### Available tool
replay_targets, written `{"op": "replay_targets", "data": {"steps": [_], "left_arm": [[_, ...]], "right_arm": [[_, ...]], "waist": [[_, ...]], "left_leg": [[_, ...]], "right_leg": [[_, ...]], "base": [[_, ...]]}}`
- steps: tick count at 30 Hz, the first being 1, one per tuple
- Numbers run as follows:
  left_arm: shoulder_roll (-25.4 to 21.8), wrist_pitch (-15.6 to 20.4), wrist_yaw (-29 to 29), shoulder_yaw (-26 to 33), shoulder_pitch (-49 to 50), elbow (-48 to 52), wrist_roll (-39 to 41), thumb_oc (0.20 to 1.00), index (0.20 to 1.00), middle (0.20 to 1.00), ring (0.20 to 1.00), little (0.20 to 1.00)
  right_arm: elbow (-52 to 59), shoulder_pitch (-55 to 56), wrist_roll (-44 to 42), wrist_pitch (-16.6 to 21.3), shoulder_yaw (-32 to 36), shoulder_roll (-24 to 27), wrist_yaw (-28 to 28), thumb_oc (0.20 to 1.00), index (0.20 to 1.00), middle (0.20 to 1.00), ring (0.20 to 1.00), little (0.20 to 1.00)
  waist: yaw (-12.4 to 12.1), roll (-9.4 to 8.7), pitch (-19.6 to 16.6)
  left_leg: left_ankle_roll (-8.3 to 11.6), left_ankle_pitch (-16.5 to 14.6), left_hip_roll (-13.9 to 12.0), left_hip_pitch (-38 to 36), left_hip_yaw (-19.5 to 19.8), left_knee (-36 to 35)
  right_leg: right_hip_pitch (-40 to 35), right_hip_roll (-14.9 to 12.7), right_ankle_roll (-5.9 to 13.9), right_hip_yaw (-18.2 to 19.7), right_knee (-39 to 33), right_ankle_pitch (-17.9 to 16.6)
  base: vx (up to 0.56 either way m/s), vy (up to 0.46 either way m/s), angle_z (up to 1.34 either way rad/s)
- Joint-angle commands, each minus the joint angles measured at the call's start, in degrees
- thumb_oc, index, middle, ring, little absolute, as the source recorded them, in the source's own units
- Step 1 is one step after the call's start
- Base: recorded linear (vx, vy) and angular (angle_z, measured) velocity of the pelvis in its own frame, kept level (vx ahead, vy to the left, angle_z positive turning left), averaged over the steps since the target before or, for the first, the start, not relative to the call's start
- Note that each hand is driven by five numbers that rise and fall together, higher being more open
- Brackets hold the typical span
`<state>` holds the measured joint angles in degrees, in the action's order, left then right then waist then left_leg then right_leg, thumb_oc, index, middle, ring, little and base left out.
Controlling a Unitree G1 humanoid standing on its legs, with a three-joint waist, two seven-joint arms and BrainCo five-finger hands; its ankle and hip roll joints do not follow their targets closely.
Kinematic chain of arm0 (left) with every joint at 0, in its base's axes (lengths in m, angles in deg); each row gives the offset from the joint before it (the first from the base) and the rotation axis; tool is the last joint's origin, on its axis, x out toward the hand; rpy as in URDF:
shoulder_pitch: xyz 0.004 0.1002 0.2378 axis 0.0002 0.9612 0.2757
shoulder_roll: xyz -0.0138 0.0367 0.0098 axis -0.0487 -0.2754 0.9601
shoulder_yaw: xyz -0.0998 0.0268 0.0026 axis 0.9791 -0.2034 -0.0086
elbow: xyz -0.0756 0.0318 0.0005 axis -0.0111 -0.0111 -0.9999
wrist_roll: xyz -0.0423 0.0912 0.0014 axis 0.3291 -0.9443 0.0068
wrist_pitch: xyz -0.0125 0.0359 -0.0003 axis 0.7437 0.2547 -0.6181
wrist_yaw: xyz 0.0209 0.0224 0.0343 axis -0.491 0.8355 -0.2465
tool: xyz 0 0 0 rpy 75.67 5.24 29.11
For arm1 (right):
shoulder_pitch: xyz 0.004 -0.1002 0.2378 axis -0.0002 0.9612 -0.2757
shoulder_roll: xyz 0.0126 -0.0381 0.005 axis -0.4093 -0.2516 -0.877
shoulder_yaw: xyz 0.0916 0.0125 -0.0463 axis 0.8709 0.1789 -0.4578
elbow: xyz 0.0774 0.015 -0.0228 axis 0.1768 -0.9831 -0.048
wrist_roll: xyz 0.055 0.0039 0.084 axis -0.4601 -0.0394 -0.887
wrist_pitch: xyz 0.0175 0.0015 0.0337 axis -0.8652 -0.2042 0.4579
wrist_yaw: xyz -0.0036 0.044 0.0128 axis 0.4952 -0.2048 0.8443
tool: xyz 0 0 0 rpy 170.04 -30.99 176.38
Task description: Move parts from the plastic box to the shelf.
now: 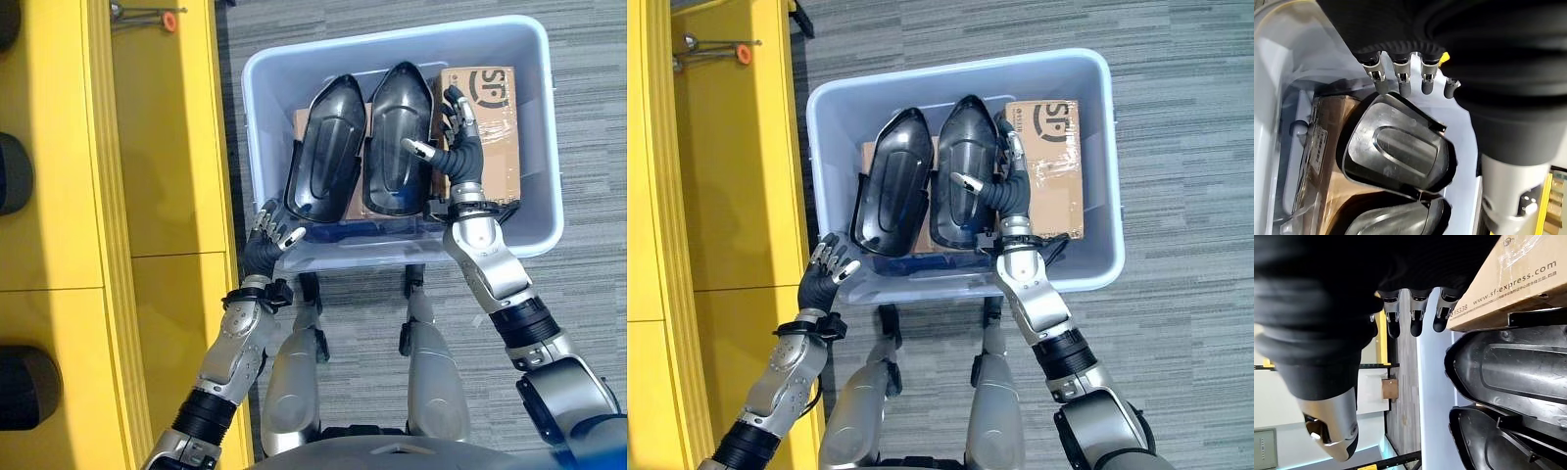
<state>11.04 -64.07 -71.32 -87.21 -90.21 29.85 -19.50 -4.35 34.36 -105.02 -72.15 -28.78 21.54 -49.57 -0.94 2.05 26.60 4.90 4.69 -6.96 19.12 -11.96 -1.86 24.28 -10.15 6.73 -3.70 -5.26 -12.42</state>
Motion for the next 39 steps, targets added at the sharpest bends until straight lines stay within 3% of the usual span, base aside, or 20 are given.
{"op": "replay_targets", "data": {"steps": [1, 10, 21, 34, 39], "left_arm": [[-2.06, 3.6, -1.14, -0.87, 1.28, 3.68, 0.56, 1.0, 1.0, 1.0, 1.0, 1.0], [-2.46, 5.29, -1.44, -1.6, 0.25, 5.01, 1.87, 1.0, 1.0, 1.0, 1.0, 1.0], [-2.51, 6.48, -0.81, -3.81, -2.11, 4.31, 3.6, 1.0, 1.0, 1.0, 1.0, 1.0], [-1.9, 6.41, -0.89, -3.76, -3.3, 2.81, 3.4, 1.0, 1.0, 1.0, 1.0, 1.0], [-1.51, 6.16, -1.2, -2.79, -3.02, 2.27, 2.91, 1.0, 1.0, 1.0, 1.0, 1.0]], "right_arm": [[-0.44, -3.46, 3.21, 1.62, 1.3, -1.01, 1.84, 1.0, 1.0, 1.0, 1.0, 1.0], [-16.65, -12.4, 0.29, 1.43, 2.07, -1.09, 4.55, 1.0, 1.0, 1.0, 1.0, 1.0], [-33.09, -18.36, -5.98, 2.66, 1.29, -2.66, 2.89, 1.0, 1.0, 1.0, 1.0, 1.0], [-31.6, -14.27, -3.54, 1.42, -4.18, -4.16, -2.22, 1.0, 1.0, 1.0, 1.0, 1.0], [-25.39, -10.2, -0.15, 1.05, -5.24, -3.35, -3.6, 1.0, 1.0, 1.0, 1.0, 1.0]], "waist": [[-0.51, -0.77, -1.03], [-2.43, 0.33, 0.89], [-4.35, 1.6, 1.83], [-4.37, 1.3, 1.69], [-3.98, 0.79, 1.69]], "left_leg": [[0.79, 4.28, -0.95, 3.89, 1.4, 1.0], [0.57, 4.45, -0.19, 5.14, 2.18, 0.87], [0.34, 4.67, 0.41, 5.85, 3.36, 0.44], [0.2, 4.42, 0.46, 6.04, 4.0, 0.89], [0.19, 4.26, 0.51, 5.74, 4.24, 1.08]], "right_leg": [[-1.6, -2.45, 4.18, -0.64, 2.77, 2.79], [-0.63, -2.77, 3.97, -1.13, 2.91, 2.66], [-0.68, -3.18, 3.83, -1.86, 2.79, 2.88], [-1.22, -3.16, 3.69, -2.35, 2.95, 3.38], [-1.73, -3.17, 3.69, -2.51, 3.09, 3.6]], "base": [[-0.02, -0.008, 0.06], [-0.01, 0.006, 0.03], [0.0, 0.014, 0.08], [0.0, 0.0, 0.0], [0.0, -0.001, 0.02]]}}
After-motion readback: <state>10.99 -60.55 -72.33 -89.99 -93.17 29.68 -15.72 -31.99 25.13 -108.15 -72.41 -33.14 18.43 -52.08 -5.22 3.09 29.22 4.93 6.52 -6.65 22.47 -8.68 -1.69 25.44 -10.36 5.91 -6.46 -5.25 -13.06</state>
